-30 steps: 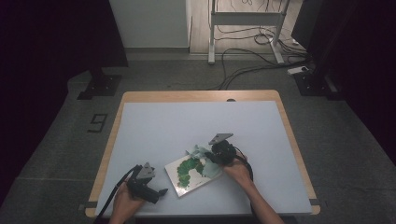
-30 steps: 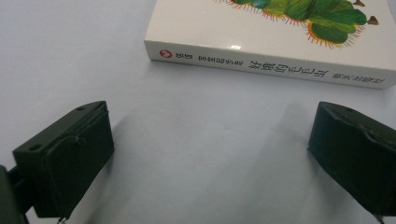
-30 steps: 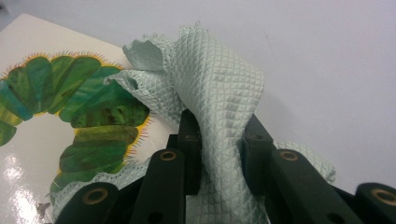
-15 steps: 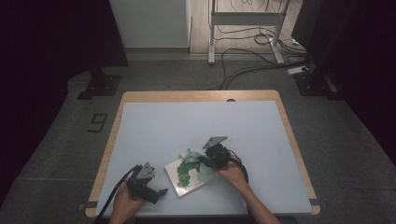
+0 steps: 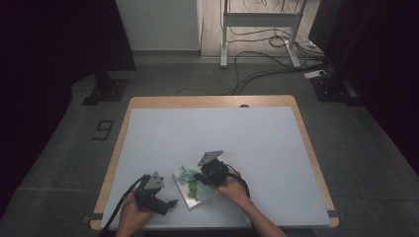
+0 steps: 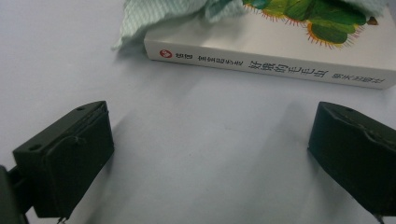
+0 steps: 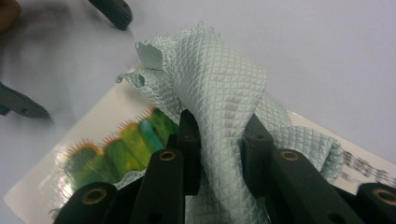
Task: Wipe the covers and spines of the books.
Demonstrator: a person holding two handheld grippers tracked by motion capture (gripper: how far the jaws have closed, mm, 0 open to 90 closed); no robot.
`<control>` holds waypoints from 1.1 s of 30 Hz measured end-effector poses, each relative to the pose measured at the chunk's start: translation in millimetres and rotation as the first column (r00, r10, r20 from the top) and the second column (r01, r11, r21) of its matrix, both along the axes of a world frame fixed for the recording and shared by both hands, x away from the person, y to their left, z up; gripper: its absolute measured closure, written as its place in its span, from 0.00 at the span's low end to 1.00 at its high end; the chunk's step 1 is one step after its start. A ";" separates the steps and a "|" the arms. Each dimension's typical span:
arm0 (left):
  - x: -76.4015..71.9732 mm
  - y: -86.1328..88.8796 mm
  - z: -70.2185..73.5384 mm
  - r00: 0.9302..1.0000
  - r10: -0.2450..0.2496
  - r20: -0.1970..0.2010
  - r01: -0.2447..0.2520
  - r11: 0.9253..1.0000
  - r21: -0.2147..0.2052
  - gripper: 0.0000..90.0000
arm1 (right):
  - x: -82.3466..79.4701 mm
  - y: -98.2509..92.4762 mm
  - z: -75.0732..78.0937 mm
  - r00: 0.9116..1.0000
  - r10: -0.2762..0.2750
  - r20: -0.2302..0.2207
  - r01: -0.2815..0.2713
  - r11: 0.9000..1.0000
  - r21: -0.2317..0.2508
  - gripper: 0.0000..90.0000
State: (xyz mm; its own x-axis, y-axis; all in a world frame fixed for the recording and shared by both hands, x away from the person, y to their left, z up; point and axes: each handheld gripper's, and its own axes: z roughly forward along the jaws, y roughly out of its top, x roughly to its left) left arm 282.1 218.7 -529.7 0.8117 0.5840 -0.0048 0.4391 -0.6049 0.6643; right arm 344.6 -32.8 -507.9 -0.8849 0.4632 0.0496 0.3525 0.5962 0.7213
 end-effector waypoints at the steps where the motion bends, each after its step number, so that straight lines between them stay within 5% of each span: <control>1: 0.0 0.0 0.0 1.000 0.000 0.000 0.000 1.000 0.000 0.00 | -1.9 5.0 0.1 1.000 0.010 -0.005 -0.010 1.000 0.004 0.81; 19: -0.2 -0.1 0.0 1.000 0.001 0.000 -0.001 1.000 -0.002 0.00 | -11.9 41.2 1.4 0.996 0.087 -0.001 -0.087 0.996 0.004 0.81; 33: -0.3 -0.1 0.0 1.000 0.002 0.001 -0.002 1.000 -0.001 0.00 | 6.4 62.3 1.9 0.997 0.084 0.001 -0.084 0.997 0.001 0.81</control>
